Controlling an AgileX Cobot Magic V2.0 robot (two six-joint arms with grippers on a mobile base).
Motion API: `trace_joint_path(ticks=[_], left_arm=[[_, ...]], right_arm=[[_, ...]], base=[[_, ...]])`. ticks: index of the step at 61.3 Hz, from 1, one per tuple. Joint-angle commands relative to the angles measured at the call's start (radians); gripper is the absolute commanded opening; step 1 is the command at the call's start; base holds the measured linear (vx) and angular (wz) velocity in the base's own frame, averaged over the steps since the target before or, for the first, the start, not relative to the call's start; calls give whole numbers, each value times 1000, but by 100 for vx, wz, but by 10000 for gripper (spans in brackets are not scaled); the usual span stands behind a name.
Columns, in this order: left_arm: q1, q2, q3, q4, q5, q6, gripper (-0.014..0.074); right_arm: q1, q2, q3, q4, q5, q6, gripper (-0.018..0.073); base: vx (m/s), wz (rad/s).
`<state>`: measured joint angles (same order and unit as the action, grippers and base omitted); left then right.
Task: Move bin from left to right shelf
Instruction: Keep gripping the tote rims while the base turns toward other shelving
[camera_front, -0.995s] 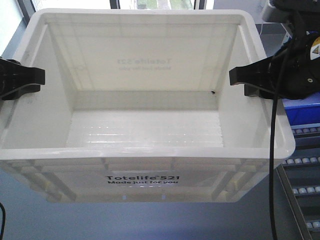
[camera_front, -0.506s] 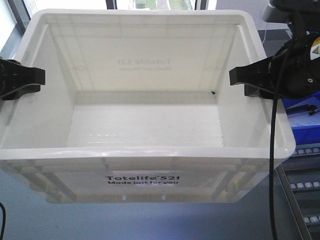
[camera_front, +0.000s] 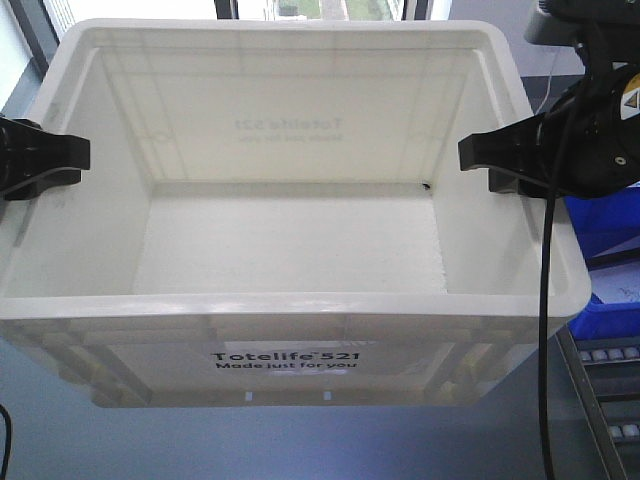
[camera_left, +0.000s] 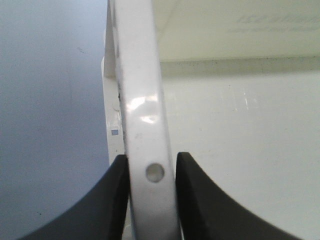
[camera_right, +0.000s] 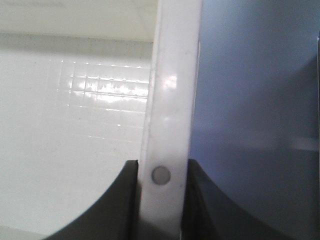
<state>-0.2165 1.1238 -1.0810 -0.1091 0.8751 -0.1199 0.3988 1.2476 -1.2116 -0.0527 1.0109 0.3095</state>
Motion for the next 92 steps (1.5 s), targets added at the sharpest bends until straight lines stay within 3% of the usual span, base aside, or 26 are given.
trace_joint_path(ticks=[1,60,92], left_arm=[[0,-41,-44,-2,-101,35,109],[0,-41,-44,-2,-101,35,109],[0,-41,-44,-2,-101,35,109]], right_arm=[[-10,-36,-39,-74,-99,-33,1],[-10,-36,-39,-74,-99,-33,1],[-10,-36,-39,-74,-99,-33,1]], base=[[25,6],[25,0],[12,27]])
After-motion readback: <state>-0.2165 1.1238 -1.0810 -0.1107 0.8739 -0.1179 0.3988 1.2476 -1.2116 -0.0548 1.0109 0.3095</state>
